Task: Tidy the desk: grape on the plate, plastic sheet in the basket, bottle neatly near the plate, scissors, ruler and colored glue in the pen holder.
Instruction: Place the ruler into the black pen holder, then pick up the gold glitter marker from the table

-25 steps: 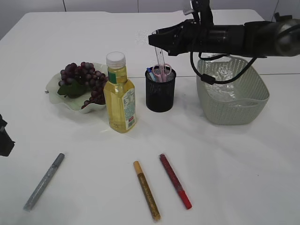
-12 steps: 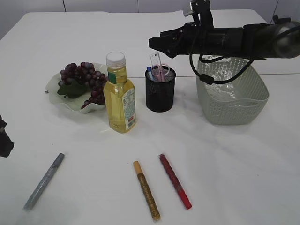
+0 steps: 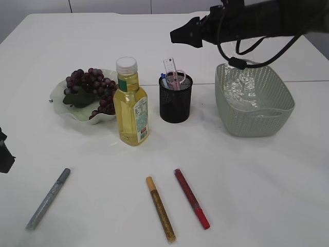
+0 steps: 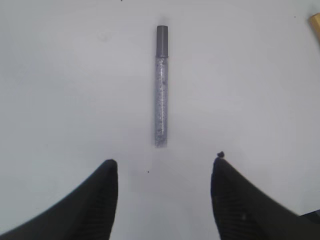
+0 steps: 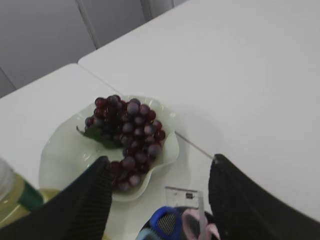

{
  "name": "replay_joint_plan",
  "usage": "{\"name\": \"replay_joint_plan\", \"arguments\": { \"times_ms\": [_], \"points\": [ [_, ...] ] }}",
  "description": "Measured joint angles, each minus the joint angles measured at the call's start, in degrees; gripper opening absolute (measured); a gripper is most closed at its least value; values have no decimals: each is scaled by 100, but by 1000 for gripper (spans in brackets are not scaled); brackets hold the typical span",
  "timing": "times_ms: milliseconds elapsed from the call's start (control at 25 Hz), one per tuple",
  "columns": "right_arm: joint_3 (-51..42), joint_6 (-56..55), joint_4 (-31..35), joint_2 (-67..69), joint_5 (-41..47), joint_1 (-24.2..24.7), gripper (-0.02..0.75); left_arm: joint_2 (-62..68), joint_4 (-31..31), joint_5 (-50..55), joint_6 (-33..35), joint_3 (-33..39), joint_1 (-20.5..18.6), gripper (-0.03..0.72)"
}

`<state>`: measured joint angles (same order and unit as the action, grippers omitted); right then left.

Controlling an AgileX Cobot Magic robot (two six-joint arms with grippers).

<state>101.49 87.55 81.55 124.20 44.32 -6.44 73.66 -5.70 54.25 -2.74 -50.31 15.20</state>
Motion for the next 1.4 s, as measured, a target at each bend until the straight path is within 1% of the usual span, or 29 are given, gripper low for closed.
{"name": "replay_joint_plan", "arguments": {
  "times_ms": [80, 160, 200, 280, 320, 400, 440, 560, 840, 1080, 1200, 1400],
  "points": [
    [0, -1283, -1220, -384, 44, -23, 452, 0, 57, 3, 0, 0, 0, 433],
    [0, -2611, -2609, -780, 289, -66, 452, 0, 111, 13, 0, 0, 0, 433],
    [0, -3263, -3278, -923, 520, -106, 452, 0, 134, 7, 0, 0, 0, 433],
    [0, -4504, -4351, -1212, 1038, -226, 452, 0, 133, 7, 0, 0, 0, 433],
    [0, -4970, -4839, -1300, 1325, -308, 452, 0, 133, 7, 0, 0, 0, 433],
    [-28, -5854, -5524, -1465, 1745, -481, 452, 0, 133, 16, 0, 0, 0, 433],
    [-101, -6111, -5766, -1539, 1834, -585, 452, 0, 136, 16, 0, 0, 0, 433],
    [-475, -6655, -6091, -1745, 1960, -928, 452, 0, 146, 16, 0, 0, 0, 433],
    [-1332, -7461, -6472, -1999, 2012, -1949, 438, 0, 146, 154, 0, 0, 0, 433],
    [-1556, -8994, -7116, -1999, 1824, -2920, 390, 0, 101, 190, 0, 0, 0, 433],
    [-1556, -9661, -7270, -1818, 1781, -3158, 386, 0, 13, 190, 0, 0, 0, 433],
    [-1556, -9955, -7358, -1262, 1746, -3337, 384, 0, -43, 190, 0, 0, 0, 433]
  ]
}}
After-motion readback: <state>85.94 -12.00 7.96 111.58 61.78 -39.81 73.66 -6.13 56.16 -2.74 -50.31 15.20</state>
